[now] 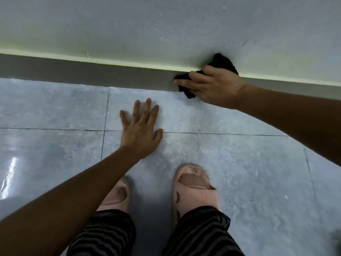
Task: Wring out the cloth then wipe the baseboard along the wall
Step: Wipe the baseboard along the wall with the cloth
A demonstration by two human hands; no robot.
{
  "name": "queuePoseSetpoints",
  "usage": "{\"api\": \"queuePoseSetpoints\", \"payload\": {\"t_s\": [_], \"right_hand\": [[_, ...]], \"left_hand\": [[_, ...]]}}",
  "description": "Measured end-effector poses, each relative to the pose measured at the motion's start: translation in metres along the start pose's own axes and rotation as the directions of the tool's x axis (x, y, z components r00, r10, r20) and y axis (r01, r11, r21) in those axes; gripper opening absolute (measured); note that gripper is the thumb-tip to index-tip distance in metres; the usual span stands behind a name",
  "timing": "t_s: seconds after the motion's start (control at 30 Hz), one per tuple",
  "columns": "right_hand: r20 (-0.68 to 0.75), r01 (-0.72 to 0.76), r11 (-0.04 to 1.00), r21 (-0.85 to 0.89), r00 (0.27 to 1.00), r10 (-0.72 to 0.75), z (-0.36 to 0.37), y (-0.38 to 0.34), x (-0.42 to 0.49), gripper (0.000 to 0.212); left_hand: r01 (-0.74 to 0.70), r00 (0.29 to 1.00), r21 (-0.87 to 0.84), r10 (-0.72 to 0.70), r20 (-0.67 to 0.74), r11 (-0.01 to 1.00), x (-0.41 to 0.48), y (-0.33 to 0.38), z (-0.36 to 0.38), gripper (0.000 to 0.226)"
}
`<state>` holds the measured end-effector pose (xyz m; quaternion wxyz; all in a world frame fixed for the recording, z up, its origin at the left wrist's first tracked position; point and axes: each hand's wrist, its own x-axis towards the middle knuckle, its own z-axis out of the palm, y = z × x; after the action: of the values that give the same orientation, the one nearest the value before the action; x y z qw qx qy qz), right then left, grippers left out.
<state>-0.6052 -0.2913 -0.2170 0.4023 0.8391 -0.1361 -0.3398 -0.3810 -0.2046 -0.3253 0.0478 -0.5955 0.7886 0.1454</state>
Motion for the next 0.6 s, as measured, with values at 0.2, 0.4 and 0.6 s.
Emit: {"api": "queuePoseSetpoints", "payload": {"t_s": [0.2, 0.4, 0.6], "right_hand": [[-0.090, -0.087, 0.993, 0.075, 0.992, 0.093, -0.012, -0.011, 0.025, 0.045], [0.121, -0.113, 0.987, 0.116, 0.988, 0.099, 0.025, -0.034, -0.016, 0.049], [0.000, -0.253, 0.963, 0.094, 0.967, 0.254, 0.032, -0.015, -0.035, 0.046]], "left_hand": [[-0.078, 0.995, -0.029, 0.080, 0.054, 0.997, 0.009, 0.026, 0.000, 0.059], [-0.050, 0.994, 0.032, 0.046, 0.104, 0.998, 0.013, 0.033, -0.001, 0.061], [-0.037, 0.994, 0.052, 0.031, 0.108, 0.998, 0.012, 0.038, -0.003, 0.061]]}}
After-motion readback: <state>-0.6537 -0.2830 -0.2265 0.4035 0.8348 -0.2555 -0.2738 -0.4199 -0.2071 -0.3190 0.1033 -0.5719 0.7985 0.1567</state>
